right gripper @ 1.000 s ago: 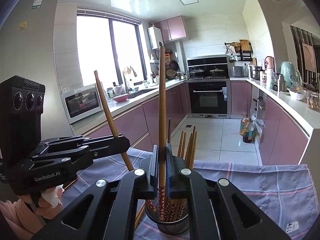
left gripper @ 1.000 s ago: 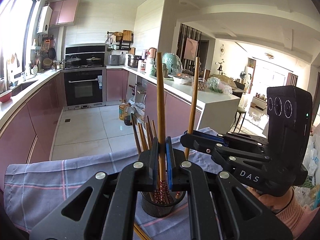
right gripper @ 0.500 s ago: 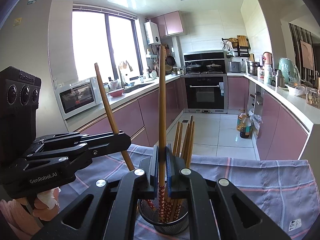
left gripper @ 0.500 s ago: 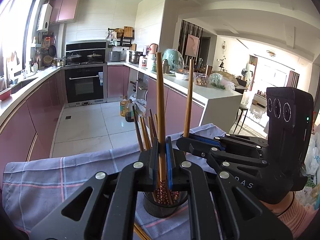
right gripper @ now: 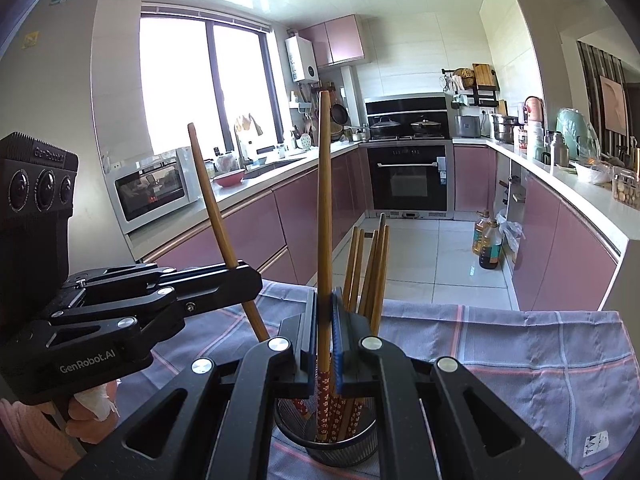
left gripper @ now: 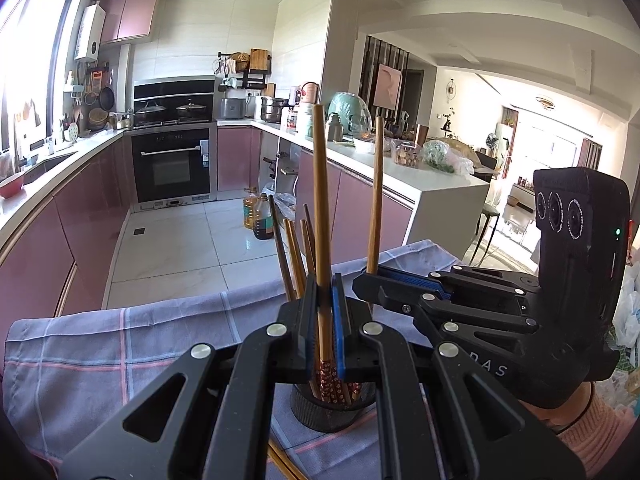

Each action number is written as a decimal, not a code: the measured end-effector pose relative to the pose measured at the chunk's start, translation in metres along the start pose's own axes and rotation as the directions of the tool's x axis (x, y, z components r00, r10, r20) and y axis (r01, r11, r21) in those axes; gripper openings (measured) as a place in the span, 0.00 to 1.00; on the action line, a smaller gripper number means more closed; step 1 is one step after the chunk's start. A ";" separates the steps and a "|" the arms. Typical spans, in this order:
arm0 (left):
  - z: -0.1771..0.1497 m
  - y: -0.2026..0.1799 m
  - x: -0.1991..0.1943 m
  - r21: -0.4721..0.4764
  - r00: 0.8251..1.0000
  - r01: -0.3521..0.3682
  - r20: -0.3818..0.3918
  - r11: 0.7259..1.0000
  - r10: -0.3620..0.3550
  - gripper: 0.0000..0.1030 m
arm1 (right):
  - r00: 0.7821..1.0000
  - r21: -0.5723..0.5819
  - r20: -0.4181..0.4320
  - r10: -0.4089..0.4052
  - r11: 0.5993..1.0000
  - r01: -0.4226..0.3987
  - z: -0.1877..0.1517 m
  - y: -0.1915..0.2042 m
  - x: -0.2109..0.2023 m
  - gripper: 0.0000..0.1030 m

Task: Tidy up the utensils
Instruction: 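Lower both held chopsticks into the mesh cup, holding them above the rim, then open the left tool over the cup while the right tool releases its chopstick, then move both open tools back over the two chopsticks on the cloth, then close the left tool on one chopstick while the right tool grasps the other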

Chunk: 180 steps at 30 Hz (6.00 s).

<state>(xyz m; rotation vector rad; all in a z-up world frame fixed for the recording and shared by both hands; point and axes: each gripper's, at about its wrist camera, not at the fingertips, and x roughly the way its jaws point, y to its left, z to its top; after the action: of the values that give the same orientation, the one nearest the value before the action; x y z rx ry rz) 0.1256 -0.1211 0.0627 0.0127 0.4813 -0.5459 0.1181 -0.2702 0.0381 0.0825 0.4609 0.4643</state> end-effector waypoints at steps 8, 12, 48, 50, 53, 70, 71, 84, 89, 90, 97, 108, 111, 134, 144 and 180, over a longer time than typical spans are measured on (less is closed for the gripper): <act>0.001 0.001 0.007 -0.007 1.000 -0.006 -0.012 1.000 0.006 0.07 | 1.000 0.004 -0.010 -0.002 1.000 0.002 0.000 -0.003 0.005 0.06; 0.001 0.002 0.011 -0.005 1.000 -0.012 -0.016 1.000 0.012 0.07 | 1.000 0.009 -0.013 -0.003 1.000 0.004 -0.002 -0.005 0.006 0.06; -0.009 0.006 0.040 0.002 0.996 -0.024 -0.084 1.000 0.024 0.07 | 0.997 0.032 -0.072 0.001 0.999 0.001 -0.012 -0.017 0.021 0.06; -0.010 0.005 0.043 0.003 0.995 -0.024 -0.092 1.000 0.024 0.07 | 0.997 0.033 -0.080 0.002 0.999 0.001 -0.013 -0.018 0.023 0.06; -0.012 0.005 0.048 0.003 0.994 -0.016 -0.110 1.000 0.016 0.07 | 0.996 0.038 -0.095 0.005 0.999 -0.001 -0.015 -0.019 0.026 0.06; -0.025 0.012 0.072 -0.005 0.987 -0.020 -0.161 1.000 0.019 0.08 | 0.988 0.094 -0.153 0.014 0.996 0.001 -0.022 -0.030 0.042 0.07; -0.026 0.012 0.073 -0.007 0.987 -0.020 -0.162 1.000 0.019 0.08 | 0.988 0.098 -0.153 0.016 0.995 -0.001 -0.023 -0.031 0.041 0.07; -0.038 0.021 0.052 -0.043 0.992 -0.035 -0.122 0.998 0.029 0.30 | 0.994 0.065 -0.111 0.023 0.998 -0.016 -0.024 -0.019 0.016 0.22; -0.049 0.025 0.027 -0.038 0.994 -0.073 -0.084 0.997 0.070 0.46 | 0.994 0.039 -0.096 0.054 0.998 -0.051 -0.026 -0.009 -0.002 0.33; -0.052 0.026 0.020 -0.033 0.994 -0.083 -0.073 0.996 0.080 0.51 | 0.993 0.037 -0.098 0.068 0.997 -0.064 -0.029 -0.006 -0.006 0.36; -0.090 0.041 -0.007 -0.058 0.980 -0.182 -0.093 0.982 0.176 0.80 | 0.980 0.010 -0.165 0.108 0.994 -0.108 -0.060 0.014 -0.011 0.49; -0.149 0.052 -0.006 -0.068 0.943 -0.270 -0.221 0.961 0.249 0.84 | 0.933 0.035 -0.338 0.127 0.992 -0.122 -0.117 0.039 0.025 0.50; -0.156 0.051 -0.004 -0.076 0.941 -0.265 -0.237 0.961 0.240 0.84 | 0.926 0.029 -0.355 0.125 0.992 -0.123 -0.123 0.045 0.028 0.50; -0.177 0.054 0.008 -0.090 0.923 -0.259 -0.317 0.962 0.219 0.76 | 0.902 -0.019 -0.429 0.042 0.998 -0.056 -0.140 0.056 0.040 0.37; -0.175 0.047 0.021 -0.064 0.922 -0.222 -0.337 0.973 0.189 0.71 | 0.899 0.011 -0.435 0.039 0.999 -0.039 -0.137 0.039 0.034 0.35; -0.180 0.035 0.042 -0.059 0.899 -0.177 -0.417 0.982 0.137 0.30 | 0.901 -0.002 -0.431 0.049 0.998 -0.055 -0.136 0.043 0.039 0.35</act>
<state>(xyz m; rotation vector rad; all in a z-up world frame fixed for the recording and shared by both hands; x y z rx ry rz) 0.0954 -0.0874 -0.1197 0.0756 0.9120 -0.3580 0.0704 -0.2178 -0.0919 -0.0238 0.8936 0.5401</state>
